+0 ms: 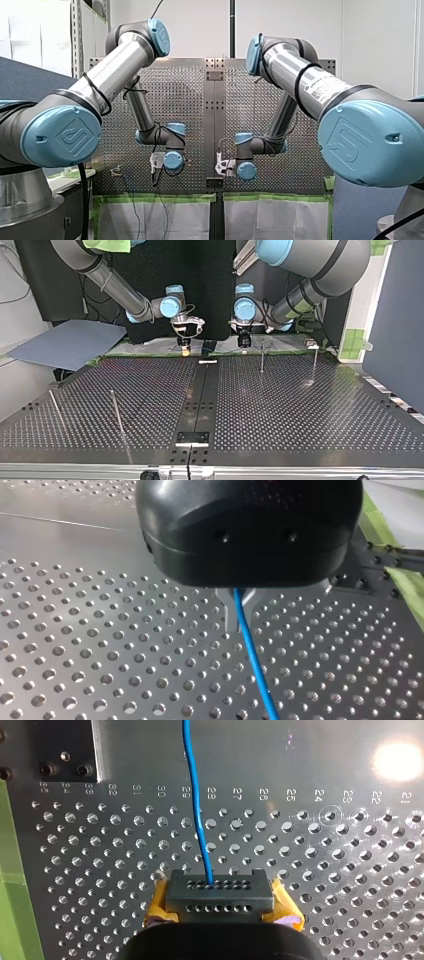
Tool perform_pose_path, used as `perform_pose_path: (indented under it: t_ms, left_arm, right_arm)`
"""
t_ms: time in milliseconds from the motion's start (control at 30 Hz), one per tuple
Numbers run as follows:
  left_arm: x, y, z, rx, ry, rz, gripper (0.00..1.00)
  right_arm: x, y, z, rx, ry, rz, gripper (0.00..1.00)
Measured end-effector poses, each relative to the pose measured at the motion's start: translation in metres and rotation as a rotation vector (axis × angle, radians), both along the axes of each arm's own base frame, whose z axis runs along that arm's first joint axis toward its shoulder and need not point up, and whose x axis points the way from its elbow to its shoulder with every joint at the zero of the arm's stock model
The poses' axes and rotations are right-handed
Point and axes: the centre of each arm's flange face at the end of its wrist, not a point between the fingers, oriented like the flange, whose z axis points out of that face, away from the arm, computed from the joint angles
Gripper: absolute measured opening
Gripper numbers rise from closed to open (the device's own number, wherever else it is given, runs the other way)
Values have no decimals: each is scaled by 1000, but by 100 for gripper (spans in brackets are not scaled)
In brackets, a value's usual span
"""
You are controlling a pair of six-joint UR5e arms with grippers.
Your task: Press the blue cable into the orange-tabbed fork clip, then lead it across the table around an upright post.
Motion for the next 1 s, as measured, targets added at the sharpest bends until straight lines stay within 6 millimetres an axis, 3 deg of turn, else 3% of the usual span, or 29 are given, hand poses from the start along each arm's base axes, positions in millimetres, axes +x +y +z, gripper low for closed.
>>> perform_pose_path:
  t_ms: [133, 333, 1000]
  left_arm:
    - [0, -1, 2, 12, 8, 6, 0]
    - [-4, -7, 24, 34, 13, 24, 0]
    - [-23, -31, 125, -8, -15, -15, 0]
  right_arm:
    - [1, -1, 1, 3, 4, -1, 0]
    - [5, -6, 19, -3, 22, -25, 0]
    - [14, 1, 138, -5, 26, -19, 0]
